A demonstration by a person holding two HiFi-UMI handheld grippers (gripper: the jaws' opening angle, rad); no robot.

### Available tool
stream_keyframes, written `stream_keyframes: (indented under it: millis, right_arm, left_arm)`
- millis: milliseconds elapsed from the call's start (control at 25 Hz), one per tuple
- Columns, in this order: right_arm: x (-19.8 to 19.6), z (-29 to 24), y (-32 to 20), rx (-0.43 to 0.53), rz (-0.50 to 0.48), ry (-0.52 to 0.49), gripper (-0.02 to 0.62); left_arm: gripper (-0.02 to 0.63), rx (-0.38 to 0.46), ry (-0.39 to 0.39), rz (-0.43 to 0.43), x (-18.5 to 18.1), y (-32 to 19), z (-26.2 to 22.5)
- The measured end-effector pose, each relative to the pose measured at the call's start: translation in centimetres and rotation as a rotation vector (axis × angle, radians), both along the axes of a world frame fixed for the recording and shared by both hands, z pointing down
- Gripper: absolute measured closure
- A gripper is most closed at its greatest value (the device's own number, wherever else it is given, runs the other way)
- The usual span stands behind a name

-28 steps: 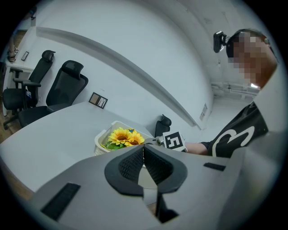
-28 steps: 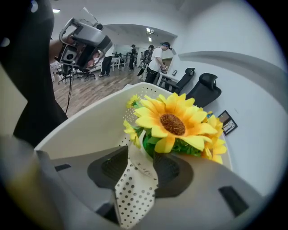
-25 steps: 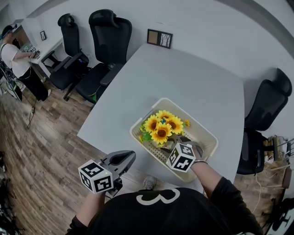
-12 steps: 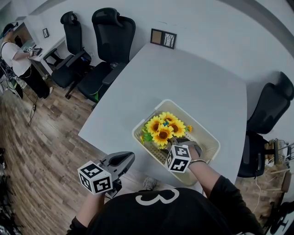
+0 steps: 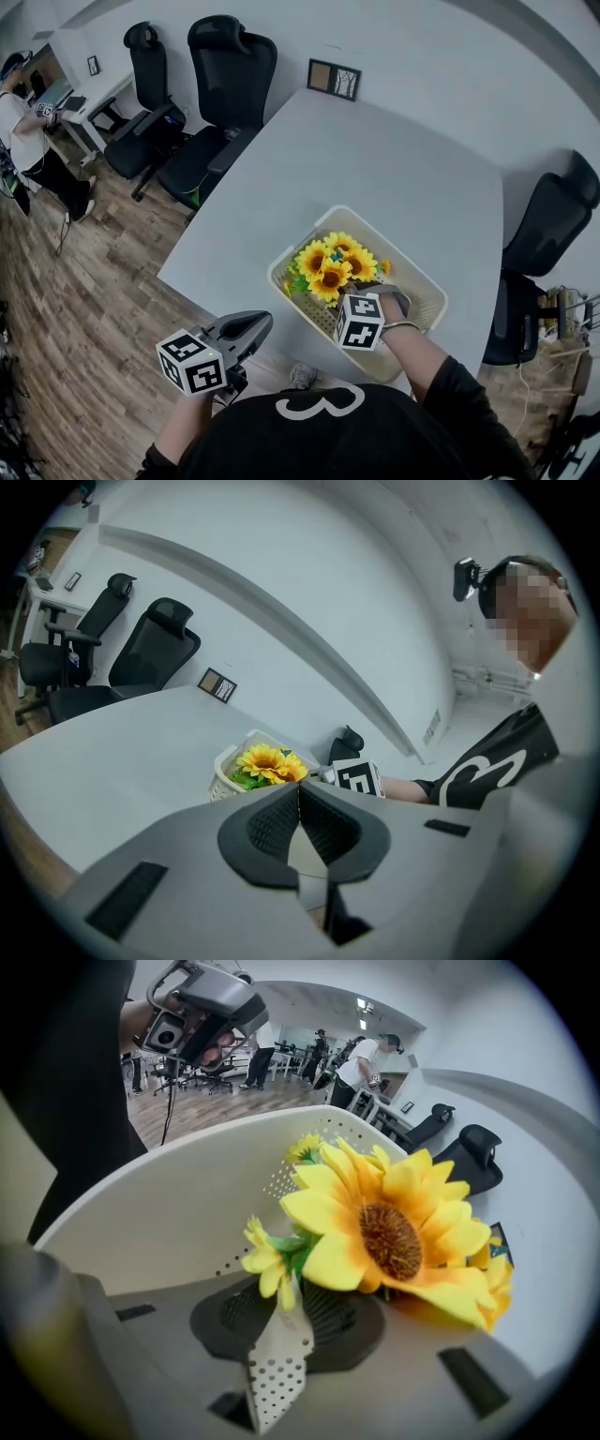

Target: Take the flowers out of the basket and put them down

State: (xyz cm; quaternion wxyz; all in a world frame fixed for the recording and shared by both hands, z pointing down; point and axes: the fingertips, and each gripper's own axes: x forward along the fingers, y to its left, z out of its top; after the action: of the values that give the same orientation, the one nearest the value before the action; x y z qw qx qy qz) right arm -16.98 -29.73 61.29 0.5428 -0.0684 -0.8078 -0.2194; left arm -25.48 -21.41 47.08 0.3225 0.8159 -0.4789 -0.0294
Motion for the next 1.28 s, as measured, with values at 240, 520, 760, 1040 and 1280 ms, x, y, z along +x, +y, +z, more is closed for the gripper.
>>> stream_keyframes:
  millis: [240,520,760,1040,1280]
  right_arm:
    - [-0.1,0.1,0.2,-0.006,-0.014,0.018,0.515]
    - [-0.2,-0.1,0.4,0.035,-0.017,-0.014,0.517]
    - [-0.2,-0.3,0.7,0.062,-0.012,-0.033,0.523]
    - [0.6,-1.0,1.4,0.079,-0.027,-0.034,0.526]
    - [0.8,-3.4,1.4,0.137,-0.023,-0.088,0.526]
  left_arm:
    - [0.594,-0.009,-0.001,-0.004,0.0,0.0,0.3]
    - [0.594,-0.015,-0.001,-0.009,0.2,0.3,0.3]
    - [0.594,-0.013,-0.007,-0.013,0.8,0.8,0.1]
    - [0.594,-0.008,-0.011,-0.028,1.5,1.8,-0.5]
    - [0.594,0.005,-0.013,-0.027,2.5,2.5,-1.0]
